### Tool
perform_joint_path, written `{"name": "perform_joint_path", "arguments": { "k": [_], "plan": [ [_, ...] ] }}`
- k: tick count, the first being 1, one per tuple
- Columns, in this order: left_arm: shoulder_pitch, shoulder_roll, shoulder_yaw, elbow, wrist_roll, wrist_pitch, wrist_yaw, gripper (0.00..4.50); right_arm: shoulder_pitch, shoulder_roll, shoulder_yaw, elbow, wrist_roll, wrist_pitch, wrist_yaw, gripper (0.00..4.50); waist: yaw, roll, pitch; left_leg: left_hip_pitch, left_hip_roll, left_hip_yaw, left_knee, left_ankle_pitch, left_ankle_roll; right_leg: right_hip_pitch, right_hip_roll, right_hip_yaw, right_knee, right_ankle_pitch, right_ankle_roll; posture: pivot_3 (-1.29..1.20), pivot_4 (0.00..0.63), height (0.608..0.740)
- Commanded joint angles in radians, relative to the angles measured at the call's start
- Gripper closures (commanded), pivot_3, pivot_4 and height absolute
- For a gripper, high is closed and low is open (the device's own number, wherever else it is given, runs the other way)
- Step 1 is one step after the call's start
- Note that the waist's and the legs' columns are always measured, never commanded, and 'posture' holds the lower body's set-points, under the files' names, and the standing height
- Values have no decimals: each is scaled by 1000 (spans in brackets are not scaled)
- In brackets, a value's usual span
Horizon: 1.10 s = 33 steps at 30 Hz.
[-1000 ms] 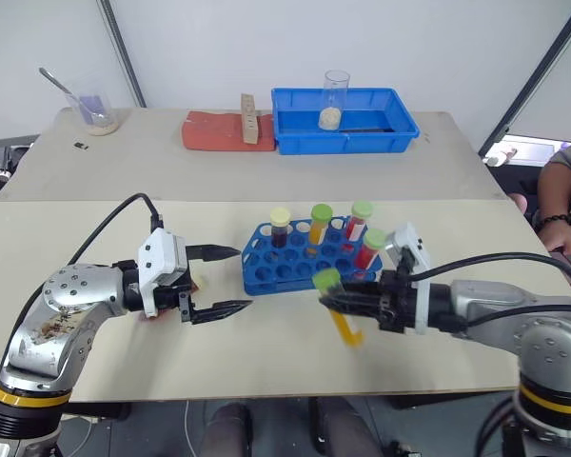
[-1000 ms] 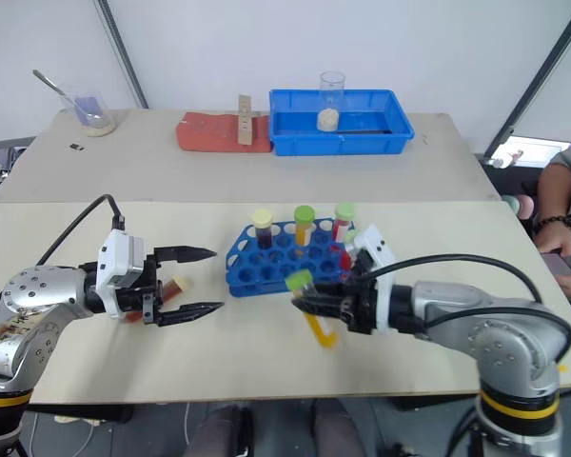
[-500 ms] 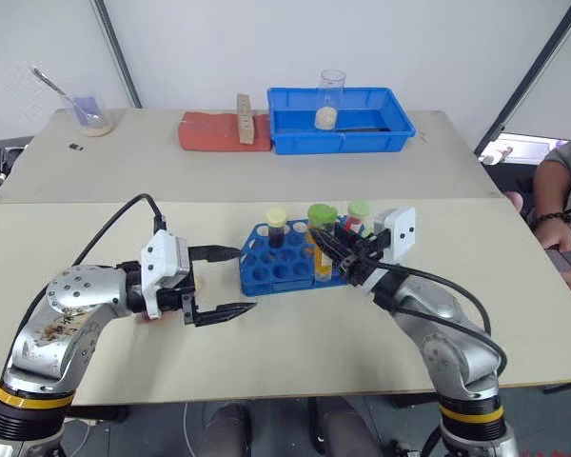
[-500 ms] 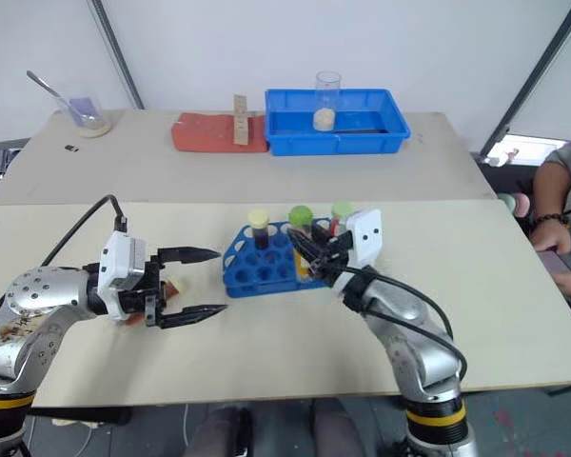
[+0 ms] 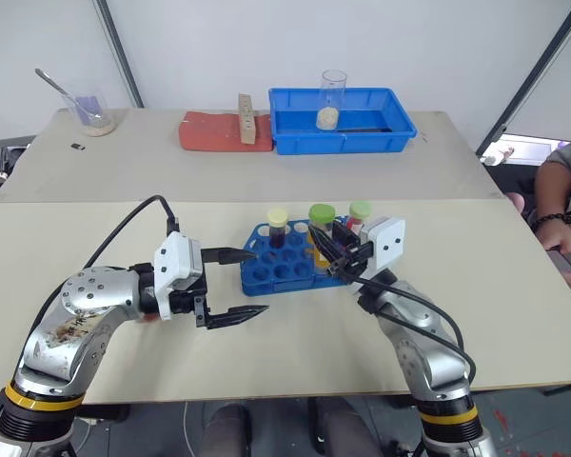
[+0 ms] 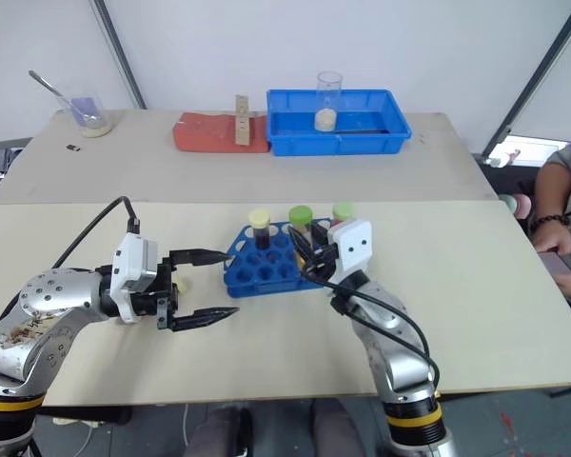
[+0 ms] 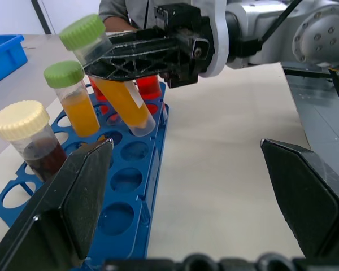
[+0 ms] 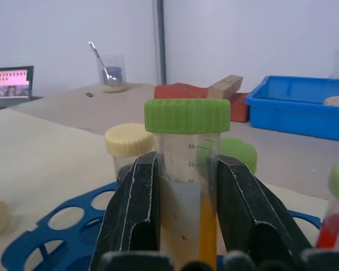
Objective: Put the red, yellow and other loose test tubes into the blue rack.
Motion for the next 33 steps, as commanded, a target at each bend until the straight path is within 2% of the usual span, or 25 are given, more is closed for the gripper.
{"name": "perform_joint_path", "arguments": {
  "k": [1, 11, 18, 20, 27, 33],
  "plan": [
    [-16, -1, 6, -34, -25, 5, 7, 0, 14, 9, 2, 0, -44, -74, -20, 3502, 0, 0, 0, 0, 0, 0, 0, 0, 0, 0, 0, 0, 0, 0, 0, 0, 150, 740],
    [-25, -5, 2, -43, -38, 22, 24, 0, 57, 67, -11, 56, -90, -179, -87, 3503, 2, 0, 0, 0, 0, 0, 0, 0, 0, 0, 0, 0, 0, -1, -1, 0, 150, 740],
    [-29, -6, -2, -43, -41, 26, 37, 0, 107, 63, -11, 33, -80, -189, -76, 3503, 4, 0, 0, 1, 0, 0, 0, 0, 0, 1, 0, 0, 0, -1, -1, 0, 150, 740],
    [-30, -7, -5, -43, -42, 27, 40, 0, 114, 63, -16, 24, -72, -194, -75, 2461, 4, 0, 0, 1, 0, 0, 0, 0, 0, 1, 0, 0, 0, -1, -2, 0, 150, 740],
    [-36, -13, -3, -39, -41, 28, 60, 0, 128, 35, -25, -10, -65, -166, -59, 53, 1, 0, 0, 1, 0, 0, 0, 0, 0, 1, 0, 0, 1, -1, -2, 0, 150, 740],
    [-19, 19, 46, -47, -43, 85, 124, 0, 199, -66, -35, -143, 2, -76, 32, 20, 4, 0, 0, 1, 0, 0, 0, 0, 0, 1, 0, 0, 1, -1, -2, 0, 150, 740]
  ]
}}
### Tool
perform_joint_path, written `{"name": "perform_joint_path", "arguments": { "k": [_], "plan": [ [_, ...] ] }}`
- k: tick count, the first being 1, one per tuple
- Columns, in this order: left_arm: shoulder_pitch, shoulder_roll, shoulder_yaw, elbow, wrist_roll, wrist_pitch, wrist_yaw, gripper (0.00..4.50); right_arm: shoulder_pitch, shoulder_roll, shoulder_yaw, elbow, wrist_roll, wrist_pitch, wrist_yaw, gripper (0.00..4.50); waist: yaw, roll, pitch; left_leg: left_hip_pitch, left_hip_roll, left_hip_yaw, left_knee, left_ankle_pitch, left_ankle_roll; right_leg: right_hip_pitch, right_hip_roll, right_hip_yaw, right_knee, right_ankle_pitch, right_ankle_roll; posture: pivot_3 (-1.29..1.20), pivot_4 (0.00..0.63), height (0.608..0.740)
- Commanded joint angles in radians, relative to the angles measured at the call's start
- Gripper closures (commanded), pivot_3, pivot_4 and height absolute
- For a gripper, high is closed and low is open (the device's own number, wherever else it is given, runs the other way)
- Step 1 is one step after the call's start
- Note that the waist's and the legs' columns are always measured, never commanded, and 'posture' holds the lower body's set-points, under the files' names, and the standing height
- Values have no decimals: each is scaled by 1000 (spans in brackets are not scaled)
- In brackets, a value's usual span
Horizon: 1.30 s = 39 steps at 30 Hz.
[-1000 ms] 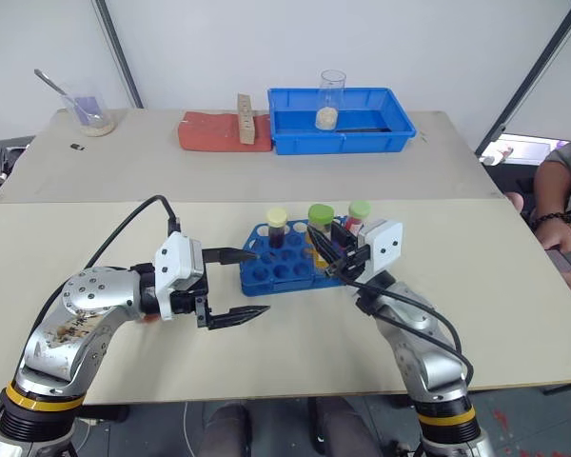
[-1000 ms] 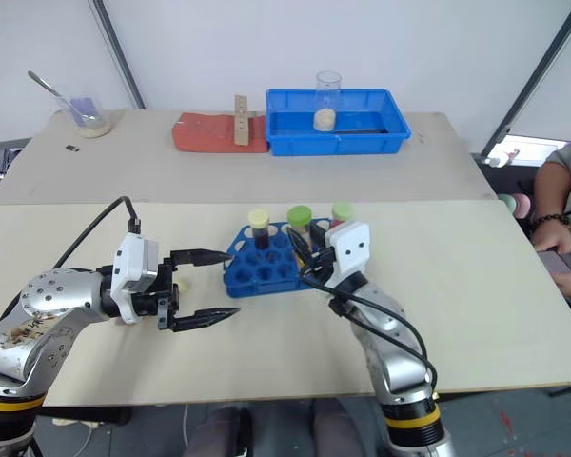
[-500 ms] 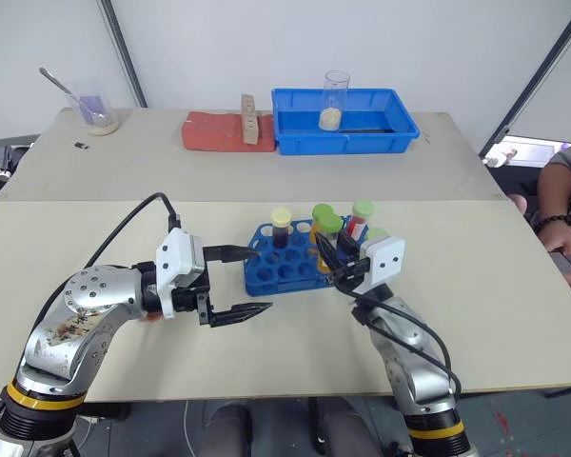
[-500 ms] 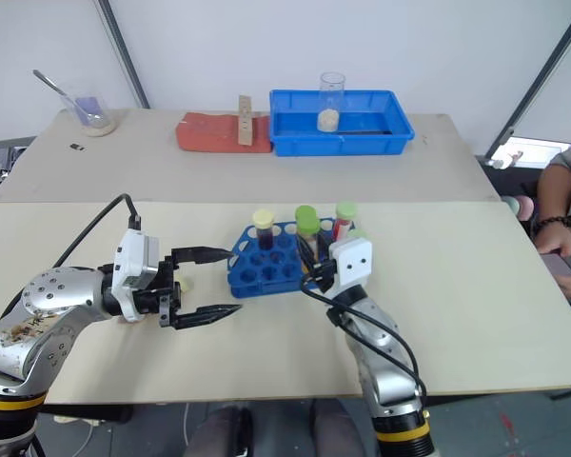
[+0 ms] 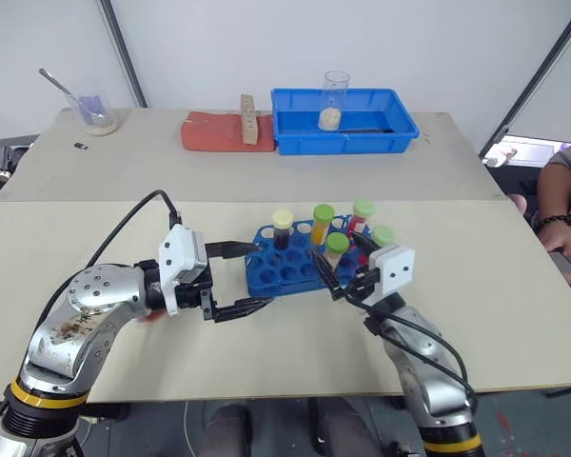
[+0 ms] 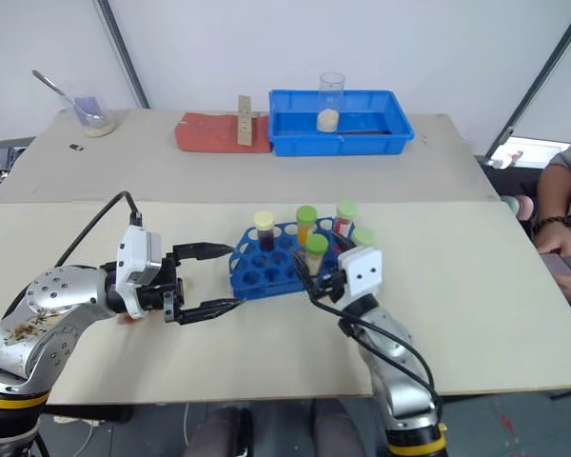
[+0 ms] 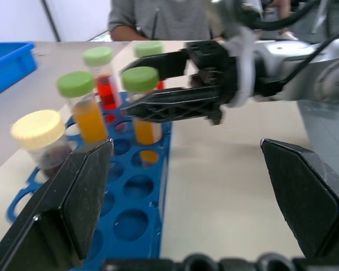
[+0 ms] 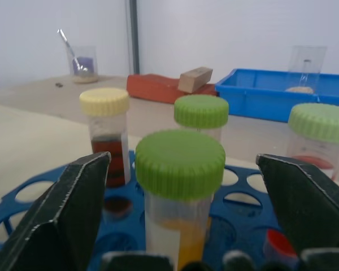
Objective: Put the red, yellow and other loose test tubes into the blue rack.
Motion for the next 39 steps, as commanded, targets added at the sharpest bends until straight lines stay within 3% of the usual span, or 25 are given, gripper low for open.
{"name": "perform_joint_path", "arguments": {
  "k": [1, 7, 11, 15, 18, 23, 28, 39],
  "plan": [
    [10, 45, 66, -36, -14, 48, 32, 0, 33, -62, -22, -132, 71, 53, 75, 20, -1, 0, 0, 0, 0, 0, 0, 0, 0, 0, 0, 0, 0, 0, 0, 0, 150, 740],
    [59, 199, 139, -8, 13, 132, 7, 0, 69, -282, -85, -231, 180, 188, 239, 20, -4, 0, 0, 3, 1, 1, 0, 0, 0, 0, 0, 0, 1, -3, -4, 0, 150, 740],
    [114, 342, 153, 44, 106, 130, -36, 0, 46, -483, -188, -274, 334, 309, 409, 20, -2, 0, 0, 3, 1, 2, -1, 0, 0, 0, 0, 0, 1, -4, -5, 0, 150, 740],
    [113, 428, 92, 103, 176, 140, -66, 0, -38, -633, -228, -292, 532, 442, 565, 20, -2, -1, 0, 4, 1, 2, -2, 0, 0, 0, 0, 0, 0, -4, -6, 0, 150, 740],
    [57, 454, -3, 167, 261, 136, -70, 0, -101, -692, -194, -285, 587, 494, 644, 20, 0, -1, 1, 4, 1, 2, -3, 0, 0, 0, 0, -1, 0, -4, -6, 0, 150, 740],
    [-38, 449, -114, 270, 352, 109, -111, 0, -174, -711, -144, -319, 640, 550, 675, 20, 14, -1, 1, 2, 1, 2, -3, 0, 0, -1, 0, -1, 0, -4, -6, 0, 150, 740],
    [-218, 386, -264, 398, 457, 132, -152, 0, -228, -711, -133, -333, 671, 574, 686, 20, 27, -2, 1, 1, 0, 3, -2, 0, 0, -1, -1, -1, -1, -4, -5, 0, 150, 740],
    [-442, 287, -395, 498, 512, 292, -266, 0, -246, -688, -141, -351, 739, 628, 631, 20, 26, -3, 2, -1, 0, 2, 1, 0, 0, -1, 0, -1, 0, -3, -3, 0, 150, 740]
  ]
}}
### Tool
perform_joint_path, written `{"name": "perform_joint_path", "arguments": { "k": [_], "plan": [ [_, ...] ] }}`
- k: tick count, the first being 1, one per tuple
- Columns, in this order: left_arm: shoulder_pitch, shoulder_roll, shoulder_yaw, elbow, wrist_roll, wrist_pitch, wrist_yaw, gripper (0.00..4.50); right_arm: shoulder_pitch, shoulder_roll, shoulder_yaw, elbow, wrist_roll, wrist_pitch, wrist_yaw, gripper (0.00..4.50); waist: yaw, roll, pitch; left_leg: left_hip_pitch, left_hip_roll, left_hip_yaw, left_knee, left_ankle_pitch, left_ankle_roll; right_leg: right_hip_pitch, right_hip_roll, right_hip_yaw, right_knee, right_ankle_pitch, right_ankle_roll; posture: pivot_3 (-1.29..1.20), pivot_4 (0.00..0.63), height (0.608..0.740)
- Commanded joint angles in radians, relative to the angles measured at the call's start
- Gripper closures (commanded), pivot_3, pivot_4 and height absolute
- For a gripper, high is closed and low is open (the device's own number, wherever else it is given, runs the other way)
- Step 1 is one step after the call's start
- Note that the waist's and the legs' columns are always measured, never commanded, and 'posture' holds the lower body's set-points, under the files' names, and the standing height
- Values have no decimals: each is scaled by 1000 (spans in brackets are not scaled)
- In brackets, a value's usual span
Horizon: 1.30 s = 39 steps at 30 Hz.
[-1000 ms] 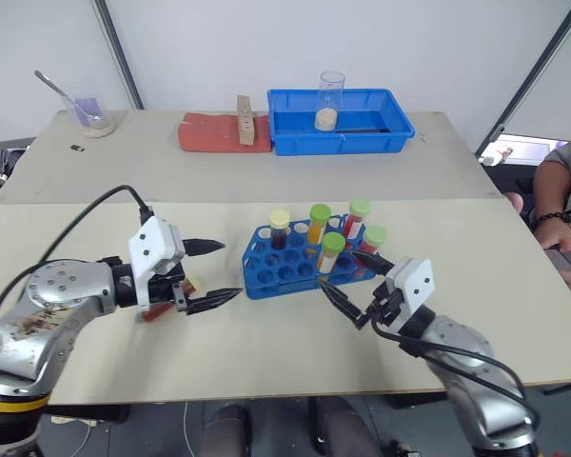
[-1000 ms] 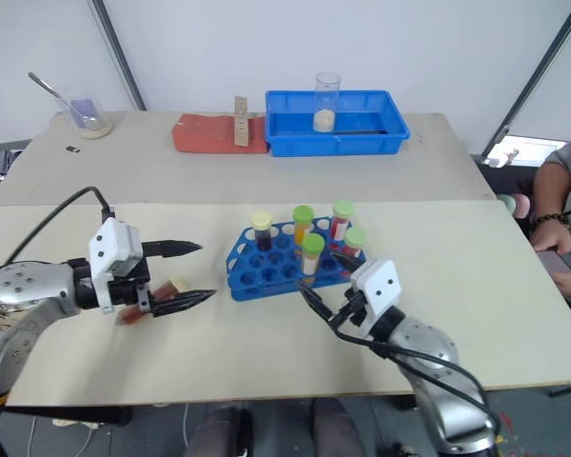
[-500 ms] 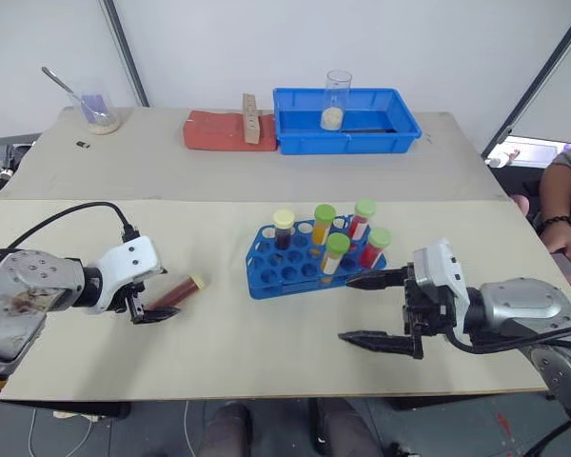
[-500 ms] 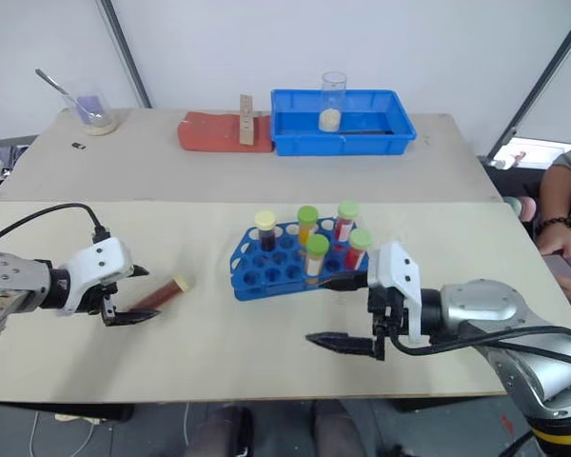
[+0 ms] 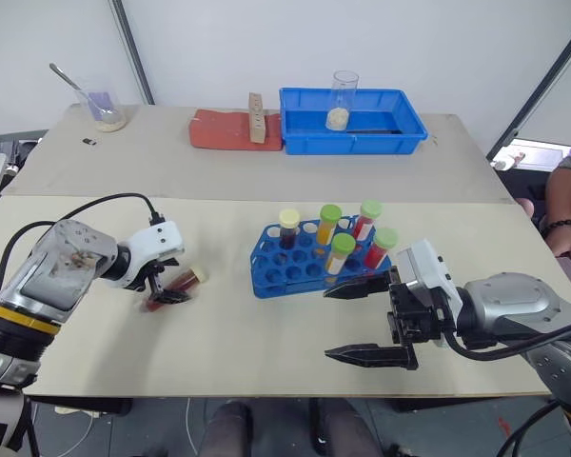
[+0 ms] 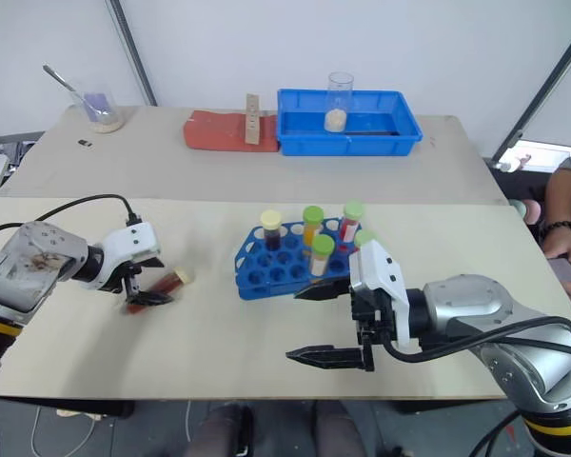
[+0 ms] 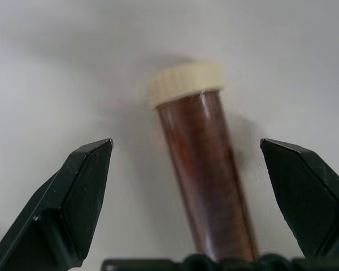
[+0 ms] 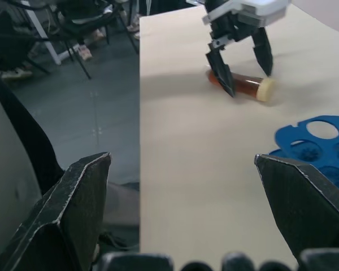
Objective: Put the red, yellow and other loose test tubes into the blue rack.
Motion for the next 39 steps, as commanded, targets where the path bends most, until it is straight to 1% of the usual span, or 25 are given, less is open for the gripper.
{"name": "perform_joint_path", "arguments": {
  "k": [1, 5, 6, 8, 11, 13, 14, 17, 21, 23, 24, 25, 28, 29, 31, 33, 34, 37, 39],
  "plan": [
    [-55, -10, -23, -5, 25, 44, -31, 0, -25, 1, -20, -19, 16, -2, -11, 20, -1, 0, 0, 0, 0, 0, 0, 0, 0, 0, 0, 0, 0, 0, 0, 0, 150, 740],
    [-79, -25, -52, 8, 46, 46, -51, 0, -34, -13, -31, -8, -1, -6, -10, 20, -2, 0, 0, 1, 0, 0, 0, 0, 0, 0, 0, 0, 1, 0, 0, 0, 150, 740],
    [-85, -30, -57, 15, 50, 49, -55, 260, -36, -17, -37, -6, -2, -4, -8, 3, -2, 0, 0, 1, 0, 0, 0, 0, 0, 0, 0, 0, 1, 0, 0, 0, 150, 740],
    [-95, -36, -70, 34, 68, 45, -56, 824, -43, -26, -50, 0, 4, 0, -5, 0, -1, 0, 0, 0, 0, -1, 0, 0, 0, 0, 1, 0, 1, 0, 0, 0, 150, 740],
    [-96, -37, -81, 54, 92, 29, -61, 2281, -58, -37, -67, 8, 19, 7, -7, 0, -1, 0, 0, 0, 0, -1, 1, 0, 0, 0, 1, 0, 1, 0, 1, 0, 150, 740],
    [-89, -35, -84, 60, 104, 19, -62, 3268, -68, -40, -73, 14, 22, 10, -8, 0, -1, 0, 0, 0, 0, -1, 1, 0, 0, 0, 1, 0, 1, 3, 4, 0, 150, 740],
    [-84, -32, -84, 60, 111, 11, -64, 3553, -73, -40, -75, 16, 23, 12, -9, 0, -1, 0, 0, 0, 0, -1, 0, 0, 0, 0, 1, 0, 1, 3, 4, 0, 150, 740],
    [-64, -24, -74, 41, 109, 8, -75, 3556, -80, -40, -80, 19, 24, 16, -10, 0, -2, 0, 0, 0, 0, -1, 0, 0, 0, 0, 1, 0, 1, 3, 4, 0, 150, 740],
    [-41, 0, 0, -12, 49, -22, -117, 3556, -75, -57, -98, 17, 21, 18, -4, 0, -3, 0, 0, 0, 0, -1, 0, 0, 0, 0, 1, 0, 1, 3, 5, 0, 150, 740],
    [-35, 24, 70, -44, -24, -48, -176, 3556, -65, -75, -126, 14, 25, 19, -6, 0, -2, 0, 0, -1, 0, -1, 0, 0, 0, 0, 1, 0, 1, 3, 5, 0, 150, 740],
    [-39, 21, 120, -57, -84, -65, -211, 3556, -53, -86, -146, 13, 30, 19, -3, 0, -2, 0, 0, -1, 0, -1, 0, 0, 0, -1, 1, 0, 0, 3, 5, 0, 150, 740],
    [-62, 13, 173, -75, -161, -43, -249, 3556, -37, -96, -170, 8, 37, 20, -3, 0, 0, 0, 0, -2, 0, -1, 1, 0, 0, -1, 0, 0, 0, 3, 5, 0, 150, 740],
    [-105, -23, 251, -134, -292, 24, -272, 3556, 12, -115, -222, -2, 44, 16, -6, 0, 9, 0, 0, -3, 0, -2, 2, 0, 0, -1, 0, -1, 0, 3, 4, 0, 150, 740],
    [-110, -41, 265, -162, -323, 48, -258, 3556, 30, -118, -235, -5, 38, 10, -7, 0, 10, 0, 0, -3, 0, -2, 2, 0, 0, 0, 0, -1, 0, 3, 4, 0, 150, 740],
    [-112, -113, 303, -218, -392, 90, -195, 3556, 63, -116, -258, -13, 9, -10, -29, 0, 10, 0, 0, -2, -1, -1, 2, 0, 0, 1, -1, 0, -1, 3, 5, 0, 150, 740],
    [-102, -198, 340, -264, -453, 133, -115, 3556, 53, -76, -270, -8, -23, -25, -116, 0, 9, 0, 0, -1, -1, -1, 3, 0, 0, 2, -1, 1, 0, 4, 7, 0, 150, 740],
    [-88, -241, 353, -282, -477, 152, -74, 3556, 44, -62, -282, -5, -3, -4, -159, 0, 7, -1, 0, -1, -1, -2, 4, 0, 0, 2, -1, 0, 0, 4, 8, 0, 150, 740],
    [-27, -354, 354, -321, -492, 108, 24, 3556, 88, -71, -316, -35, 2, 13, -175, 0, -1, 0, 0, -1, -1, -2, 4, 0, 0, 1, -1, 1, 1, 6, 10, 0, 150, 740],
    [7, -430, 338, -330, -472, 58, 92, 3556, 137, -83, -335, -63, 10, 27, -181, 0, -2, 0, 0, -1, -1, -3, 3, 0, 0, 2, 0, 1, 1, 6, 9, 0, 150, 740]
  ]
}}
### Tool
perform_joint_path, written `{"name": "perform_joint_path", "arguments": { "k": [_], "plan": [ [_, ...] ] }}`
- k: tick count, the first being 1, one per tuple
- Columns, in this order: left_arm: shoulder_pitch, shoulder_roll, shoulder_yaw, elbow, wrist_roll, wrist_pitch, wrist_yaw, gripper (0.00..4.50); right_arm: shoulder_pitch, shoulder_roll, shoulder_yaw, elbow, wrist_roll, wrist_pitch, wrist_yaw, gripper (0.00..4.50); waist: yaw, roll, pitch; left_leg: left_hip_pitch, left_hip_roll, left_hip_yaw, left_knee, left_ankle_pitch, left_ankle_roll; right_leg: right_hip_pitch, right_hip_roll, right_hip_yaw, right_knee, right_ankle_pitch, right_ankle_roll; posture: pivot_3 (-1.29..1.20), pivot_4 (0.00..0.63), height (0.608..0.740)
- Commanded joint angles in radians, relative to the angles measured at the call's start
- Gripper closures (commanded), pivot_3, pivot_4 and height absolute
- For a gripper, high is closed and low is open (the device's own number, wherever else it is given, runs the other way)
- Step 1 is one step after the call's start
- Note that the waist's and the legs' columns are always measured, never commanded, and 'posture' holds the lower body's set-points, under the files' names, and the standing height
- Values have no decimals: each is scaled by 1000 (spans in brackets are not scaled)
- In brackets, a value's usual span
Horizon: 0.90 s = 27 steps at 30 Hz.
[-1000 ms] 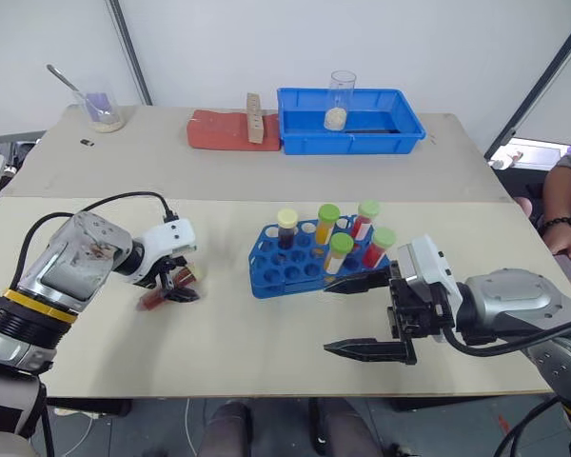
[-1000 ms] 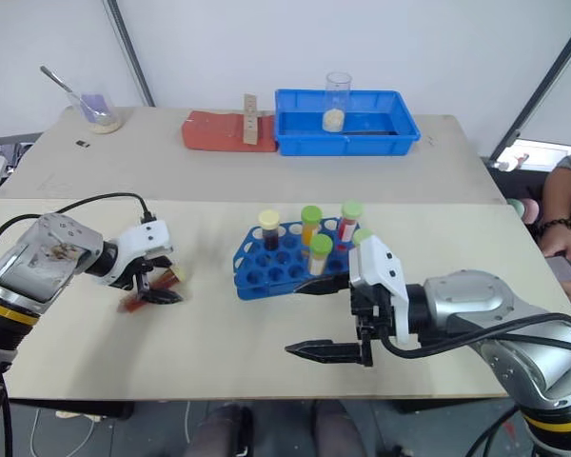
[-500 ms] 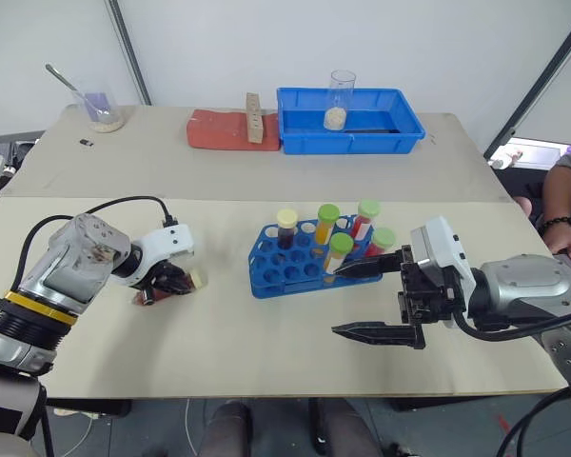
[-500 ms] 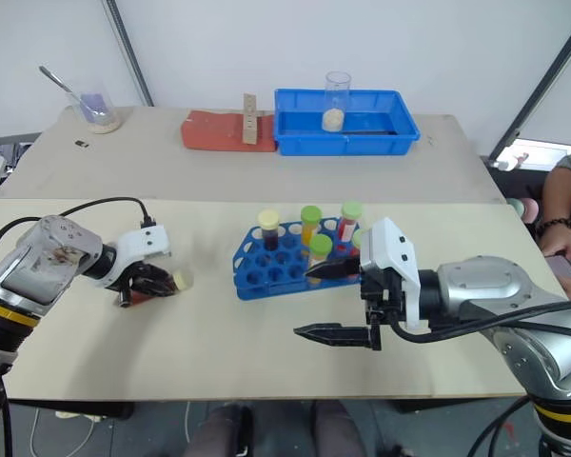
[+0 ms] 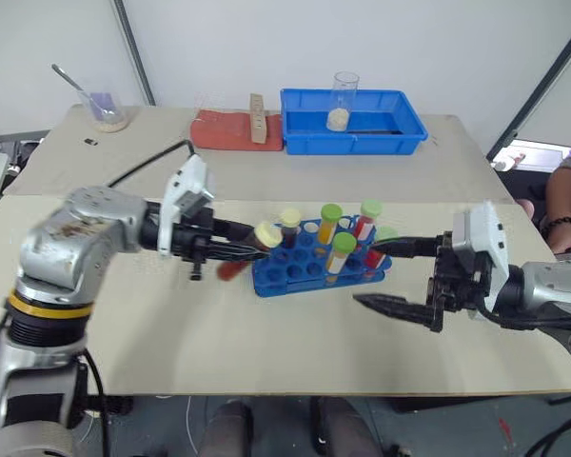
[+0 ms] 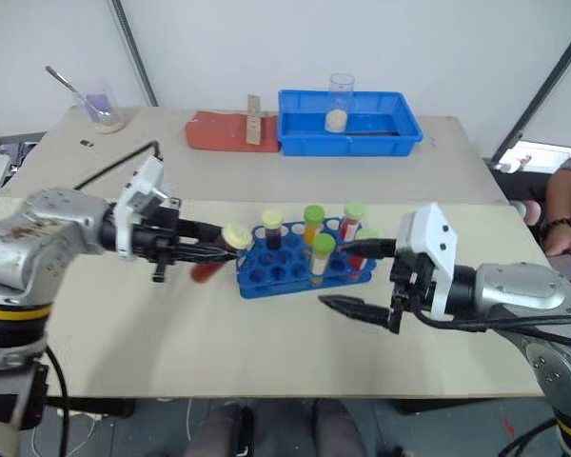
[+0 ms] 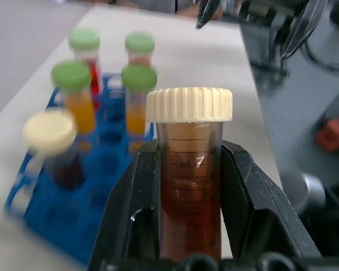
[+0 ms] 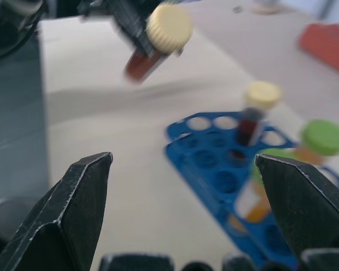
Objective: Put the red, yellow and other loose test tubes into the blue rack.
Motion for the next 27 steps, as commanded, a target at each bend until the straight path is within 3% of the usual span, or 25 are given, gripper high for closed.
{"name": "perform_joint_path", "arguments": {
  "k": [1, 10, 18, 27],
  "plan": [
    [43, -100, 0, -35, 9, -98, 117, 3556, 60, -25, -54, -71, 17, 17, -14, 0, 0, 0, 0, 0, 0, 0, -1, 0, 0, 0, 1, 0, 0, 0, 0, 0, 150, 740],
    [70, -335, -92, 137, 150, -401, 259, 3556, 172, -29, -62, -160, 22, 4, -19, 0, 2, 0, 0, 2, -1, 0, 1, 0, 0, 4, 0, 1, -2, 1, 0, 0, 150, 740],
    [70, -418, -117, 265, 213, -540, 312, 3556, 171, -21, -41, -171, 24, 9, -53, 0, 2, 0, 0, 3, -1, -1, 1, 0, 0, 5, 0, 1, -2, 1, 0, 0, 150, 740],
    [104, -424, -128, 282, 222, -554, 324, 3556, 170, -28, -49, -168, 48, 15, -81, 0, 1, 0, 0, 3, -1, -1, 1, 0, 0, 7, 0, 1, -3, 1, 0, 0, 150, 740]
  ]
}}
